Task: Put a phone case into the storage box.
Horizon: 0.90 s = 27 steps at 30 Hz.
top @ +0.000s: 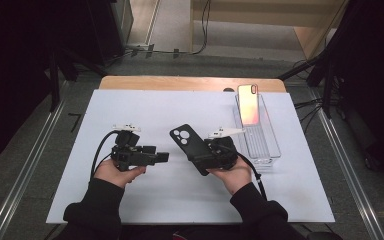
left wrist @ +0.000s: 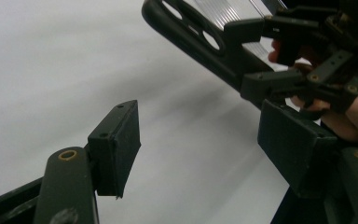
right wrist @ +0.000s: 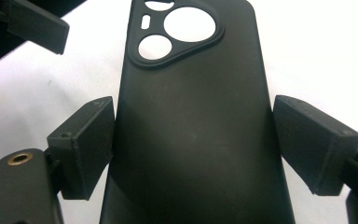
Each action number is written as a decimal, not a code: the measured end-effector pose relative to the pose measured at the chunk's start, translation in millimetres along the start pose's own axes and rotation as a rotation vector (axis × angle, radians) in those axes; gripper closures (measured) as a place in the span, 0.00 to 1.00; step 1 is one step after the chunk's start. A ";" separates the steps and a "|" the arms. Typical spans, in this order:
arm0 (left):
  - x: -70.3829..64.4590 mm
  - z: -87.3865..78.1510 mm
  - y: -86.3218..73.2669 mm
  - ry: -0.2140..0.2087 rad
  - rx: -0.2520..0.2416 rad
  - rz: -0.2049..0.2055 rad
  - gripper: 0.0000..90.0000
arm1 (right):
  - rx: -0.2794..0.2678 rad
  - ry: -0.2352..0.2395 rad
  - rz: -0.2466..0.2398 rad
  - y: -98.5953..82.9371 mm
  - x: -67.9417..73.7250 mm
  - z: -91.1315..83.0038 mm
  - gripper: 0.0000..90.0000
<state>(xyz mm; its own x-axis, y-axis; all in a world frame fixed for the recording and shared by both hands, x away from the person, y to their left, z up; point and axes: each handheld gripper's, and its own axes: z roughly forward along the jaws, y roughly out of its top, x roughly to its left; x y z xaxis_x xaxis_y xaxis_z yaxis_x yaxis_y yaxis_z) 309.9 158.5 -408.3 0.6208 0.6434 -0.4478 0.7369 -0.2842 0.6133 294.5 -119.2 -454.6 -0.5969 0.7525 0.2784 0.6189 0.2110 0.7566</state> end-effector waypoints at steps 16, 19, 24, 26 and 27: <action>-2.8 14.3 24.6 0.063 -0.003 -0.008 0.33 | -0.081 -0.051 0.085 -13.3 7.5 2.4 0.16; -2.0 18.8 27.9 0.062 -0.011 -0.021 0.33 | -0.102 -0.049 0.093 -13.1 9.2 3.0 0.16; -0.5 24.9 33.7 0.069 -0.028 -0.032 0.33 | -0.121 -0.040 0.107 -13.0 11.8 5.0 0.16; 1.3 26.8 36.1 0.071 -0.039 -0.041 0.33 | -0.127 -0.029 0.111 -13.4 12.9 6.5 0.15; 1.7 27.8 36.9 0.072 -0.045 -0.050 0.33 | -0.129 -0.025 0.117 -13.5 13.4 7.1 0.15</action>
<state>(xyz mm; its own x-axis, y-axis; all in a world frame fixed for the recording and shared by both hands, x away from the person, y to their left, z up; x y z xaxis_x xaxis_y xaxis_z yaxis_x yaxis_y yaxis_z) 345.6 129.3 -404.5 0.5618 0.7057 -0.4316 0.7524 -0.2191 0.6212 281.7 -107.5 -465.3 -0.5113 0.7825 0.3553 0.6113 0.0405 0.7904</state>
